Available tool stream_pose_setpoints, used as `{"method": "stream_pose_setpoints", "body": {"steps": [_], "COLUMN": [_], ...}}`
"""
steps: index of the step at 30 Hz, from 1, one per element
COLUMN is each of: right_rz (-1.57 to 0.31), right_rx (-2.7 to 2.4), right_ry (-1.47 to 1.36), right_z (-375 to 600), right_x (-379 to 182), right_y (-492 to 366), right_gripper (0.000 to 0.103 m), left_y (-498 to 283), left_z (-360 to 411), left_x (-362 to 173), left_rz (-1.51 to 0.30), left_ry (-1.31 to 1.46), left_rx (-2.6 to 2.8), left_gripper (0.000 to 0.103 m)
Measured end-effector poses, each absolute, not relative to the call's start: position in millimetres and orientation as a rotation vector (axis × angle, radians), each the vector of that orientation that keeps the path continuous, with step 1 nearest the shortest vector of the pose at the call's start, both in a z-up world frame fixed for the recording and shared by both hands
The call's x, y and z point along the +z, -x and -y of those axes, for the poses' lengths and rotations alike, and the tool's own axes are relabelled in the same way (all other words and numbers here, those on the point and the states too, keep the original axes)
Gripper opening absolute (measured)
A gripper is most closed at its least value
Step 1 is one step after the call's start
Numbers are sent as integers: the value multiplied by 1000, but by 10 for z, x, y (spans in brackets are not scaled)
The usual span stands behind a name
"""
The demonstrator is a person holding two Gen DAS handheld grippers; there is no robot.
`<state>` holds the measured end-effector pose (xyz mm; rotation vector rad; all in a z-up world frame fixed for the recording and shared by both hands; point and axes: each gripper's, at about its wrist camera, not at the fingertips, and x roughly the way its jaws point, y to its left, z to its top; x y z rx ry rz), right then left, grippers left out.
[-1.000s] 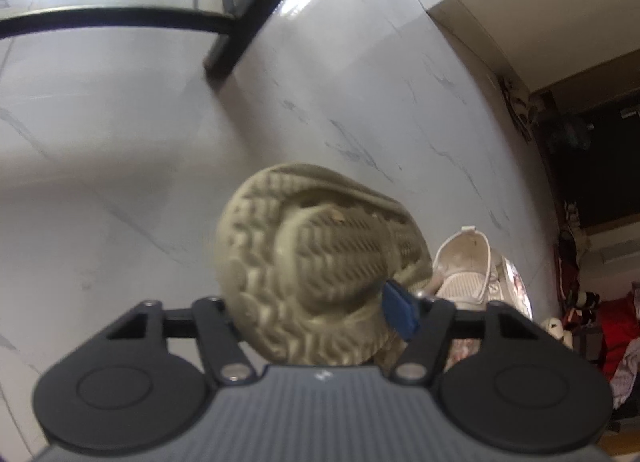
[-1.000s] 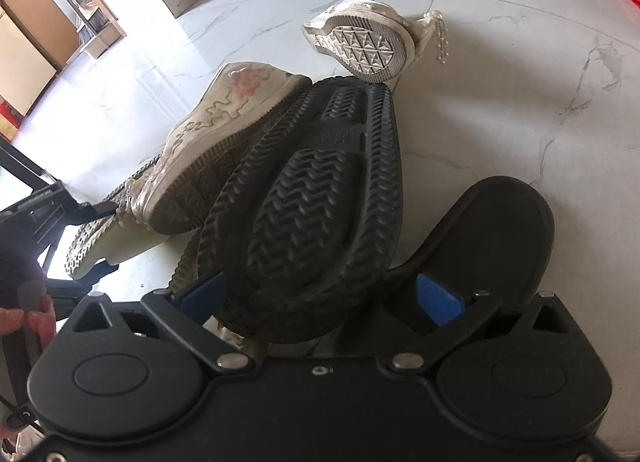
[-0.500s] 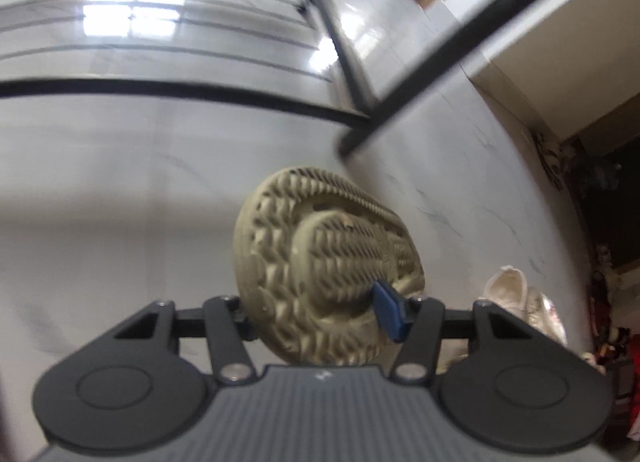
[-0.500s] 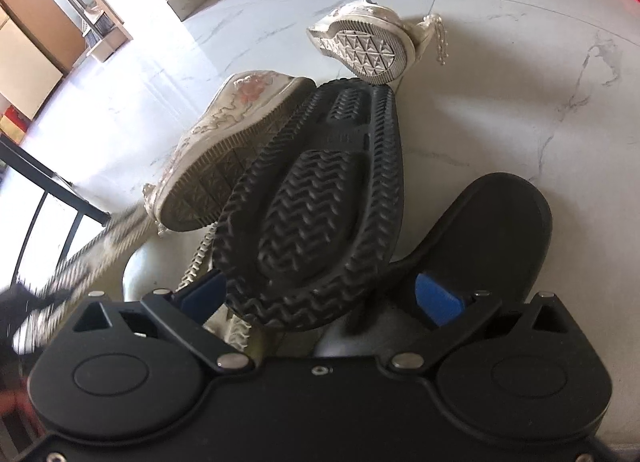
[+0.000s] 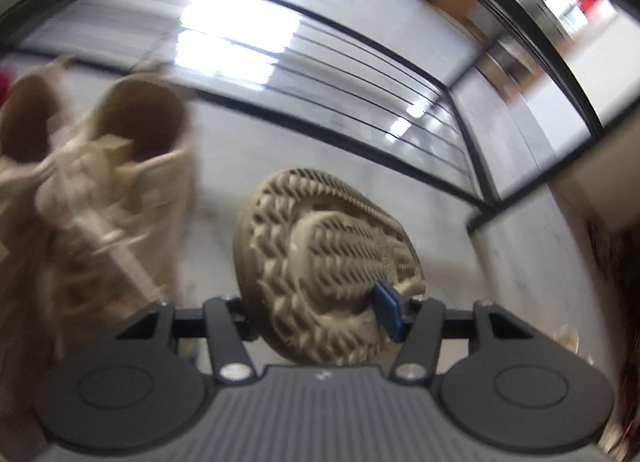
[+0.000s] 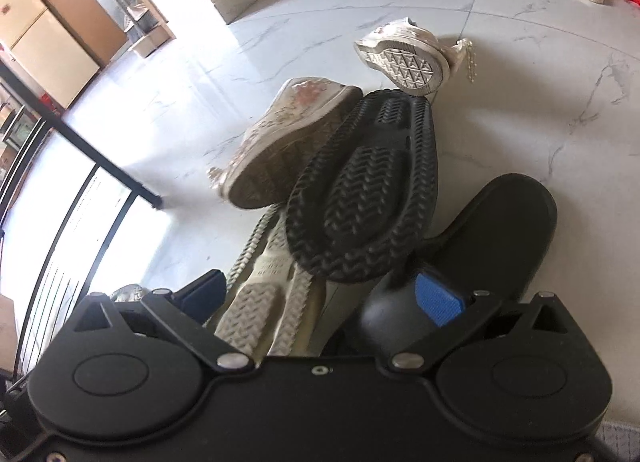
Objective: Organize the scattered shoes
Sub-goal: 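Carry the olive sneaker to the rack beside the beige boots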
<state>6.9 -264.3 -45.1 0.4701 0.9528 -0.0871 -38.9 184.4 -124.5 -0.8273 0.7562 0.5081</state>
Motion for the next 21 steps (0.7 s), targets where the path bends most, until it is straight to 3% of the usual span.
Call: {"method": "stream_pose_setpoints", "body": {"steps": [6,16,21], "right_rz": [-917,-933,-939], "right_rx": [-78,-57,-19], "right_ry": [-456,-441,-407], "right_z": [2571,2440,2315], "right_x": [-226,-81,35], "right_y": [95,217,174], "right_gripper": [103,103,103], "left_y": [582,729,771], "left_z": [-1929,-2073,-2066], "left_x": [-1203,-1392,-1192], "left_rz": [-719,-842,-837], "left_ry": [865,1037,982], "left_rx": [611,618,619], "left_gripper": [54,61,83]}}
